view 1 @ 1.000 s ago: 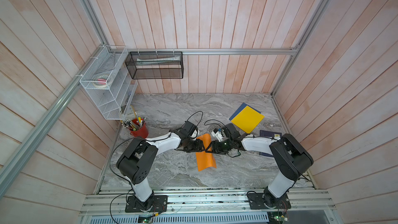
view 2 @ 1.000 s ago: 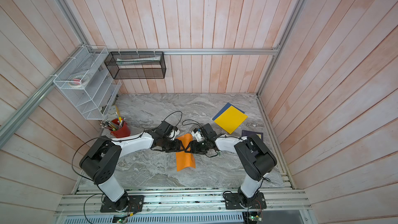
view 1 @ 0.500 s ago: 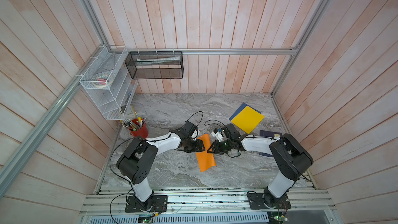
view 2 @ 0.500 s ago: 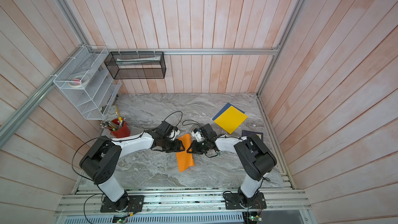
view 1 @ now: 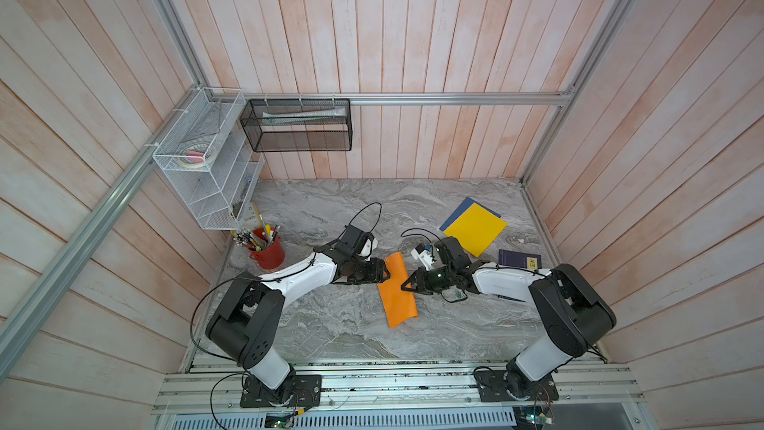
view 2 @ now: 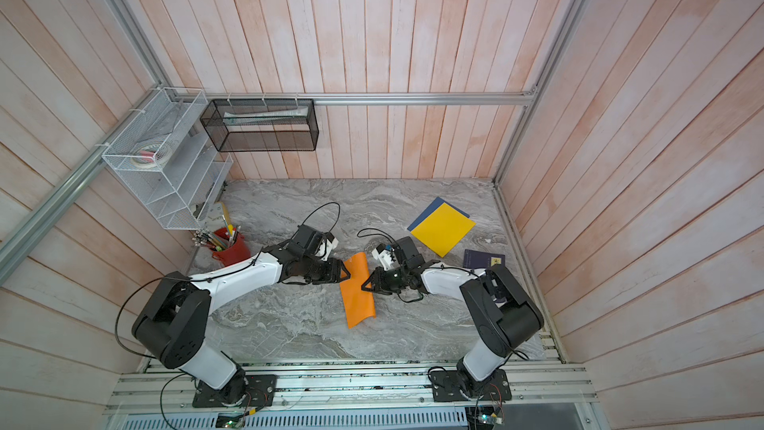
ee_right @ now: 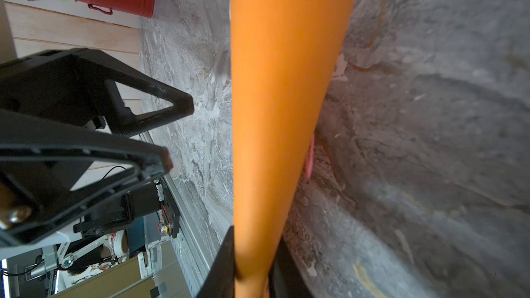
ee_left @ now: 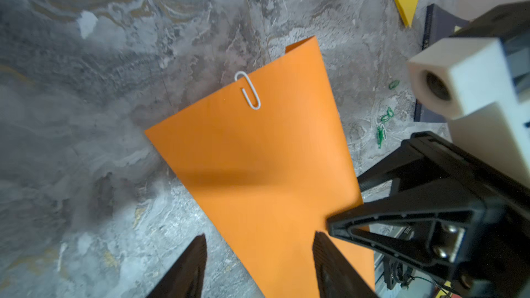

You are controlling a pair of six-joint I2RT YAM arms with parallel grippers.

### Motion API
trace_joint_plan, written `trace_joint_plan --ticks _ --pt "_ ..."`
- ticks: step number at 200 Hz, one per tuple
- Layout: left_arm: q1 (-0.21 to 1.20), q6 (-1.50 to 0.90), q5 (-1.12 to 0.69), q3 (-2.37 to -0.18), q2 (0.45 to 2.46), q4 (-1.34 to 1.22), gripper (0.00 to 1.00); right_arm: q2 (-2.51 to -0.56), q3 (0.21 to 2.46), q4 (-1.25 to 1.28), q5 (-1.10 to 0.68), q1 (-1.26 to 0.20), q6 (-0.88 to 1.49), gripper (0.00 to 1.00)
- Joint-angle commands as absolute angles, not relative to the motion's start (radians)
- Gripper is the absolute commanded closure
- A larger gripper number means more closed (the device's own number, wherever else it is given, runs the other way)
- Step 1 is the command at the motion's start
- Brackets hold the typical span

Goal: Unclip the paperclips from the documents
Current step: Pick up the document from the center of the board.

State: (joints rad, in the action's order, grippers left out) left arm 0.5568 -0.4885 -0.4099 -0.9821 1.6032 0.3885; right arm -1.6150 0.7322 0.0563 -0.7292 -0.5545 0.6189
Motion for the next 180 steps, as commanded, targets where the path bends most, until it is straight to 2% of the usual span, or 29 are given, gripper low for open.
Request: trace_joint_plan --ticks 1,74,180 --pt "0.540 -0.458 -0.406 -1.004 1.564 0.382 0.36 -1.570 0.705 0.106 -0.777 -0.523 0.636 0.79" --pt "0.473 -0.501 -0.536 -0.952 1.499 0.232 0.30 -1.436 0.647 0.126 -0.868 -0.412 0.642 0.79" --pt "0.463 -0.558 -0.646 -0.939 1.551 0.104 0.30 -1.405 0.602 0.342 -1.005 -0.424 0.756 0.79"
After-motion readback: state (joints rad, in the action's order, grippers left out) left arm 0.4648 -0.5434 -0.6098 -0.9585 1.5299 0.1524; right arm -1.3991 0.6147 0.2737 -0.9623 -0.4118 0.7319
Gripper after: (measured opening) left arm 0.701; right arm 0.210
